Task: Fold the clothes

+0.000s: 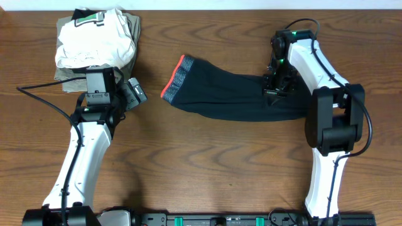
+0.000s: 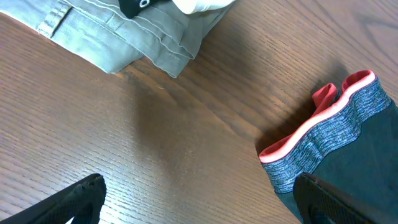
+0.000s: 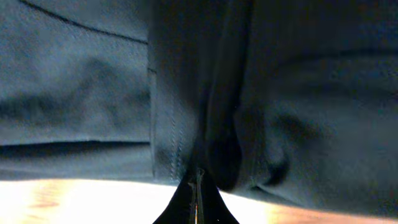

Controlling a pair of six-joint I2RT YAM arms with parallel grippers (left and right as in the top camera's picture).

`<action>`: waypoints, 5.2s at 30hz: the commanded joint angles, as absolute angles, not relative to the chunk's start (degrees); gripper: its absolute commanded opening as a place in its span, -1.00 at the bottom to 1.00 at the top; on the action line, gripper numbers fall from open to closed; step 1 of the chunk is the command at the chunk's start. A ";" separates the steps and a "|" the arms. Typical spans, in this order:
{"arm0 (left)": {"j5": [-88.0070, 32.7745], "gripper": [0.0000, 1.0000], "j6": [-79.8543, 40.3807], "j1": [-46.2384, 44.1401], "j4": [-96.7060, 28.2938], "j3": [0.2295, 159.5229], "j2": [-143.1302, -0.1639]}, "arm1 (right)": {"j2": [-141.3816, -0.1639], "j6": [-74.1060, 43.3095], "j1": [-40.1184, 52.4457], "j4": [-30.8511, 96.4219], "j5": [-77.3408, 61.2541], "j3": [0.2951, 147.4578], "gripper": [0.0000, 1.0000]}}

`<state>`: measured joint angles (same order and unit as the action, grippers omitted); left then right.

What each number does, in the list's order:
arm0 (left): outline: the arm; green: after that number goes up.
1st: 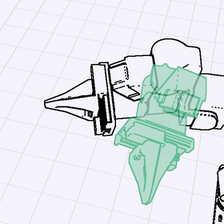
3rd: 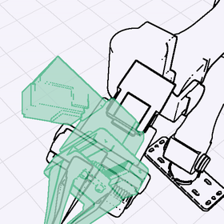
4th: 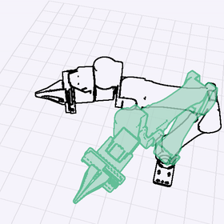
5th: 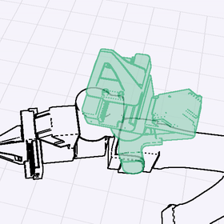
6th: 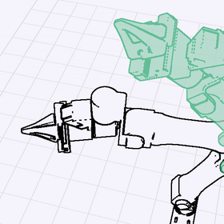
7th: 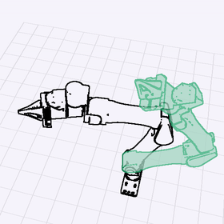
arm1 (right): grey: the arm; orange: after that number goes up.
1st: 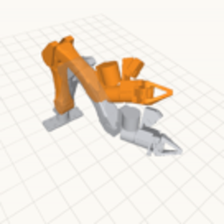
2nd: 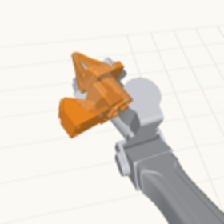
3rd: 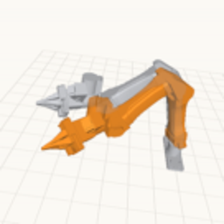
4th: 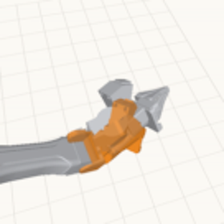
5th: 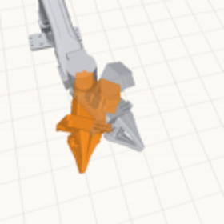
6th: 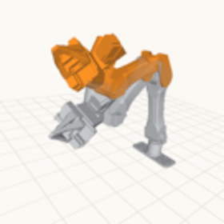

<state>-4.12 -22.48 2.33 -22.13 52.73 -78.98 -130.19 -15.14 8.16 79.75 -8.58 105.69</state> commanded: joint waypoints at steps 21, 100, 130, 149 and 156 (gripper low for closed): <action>-4.03 0.96 -22.15 2.61 -22.26 52.36 -78.76 | -123.31 -10.83 7.51 76.88 3.22 105.49 0.30; -4.03 0.96 -22.15 2.61 -22.26 52.36 -78.76 | -108.42 -5.93 -12.64 71.85 -7.46 95.64 0.98; -4.03 0.96 -22.15 2.61 -22.24 52.36 -78.76 | -115.22 8.56 -31.88 55.92 -36.10 83.88 0.98; -4.03 0.96 -22.15 2.61 -22.24 52.36 -78.76 | -124.57 11.05 -32.01 53.32 -42.35 83.88 0.98; -4.03 0.96 -22.15 2.61 -22.24 52.36 -78.76 | -126.76 11.20 -29.26 53.39 -42.28 83.77 0.99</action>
<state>-4.12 -22.48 2.33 -22.13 52.73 -78.98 -123.39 9.93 -31.40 53.49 -42.78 84.23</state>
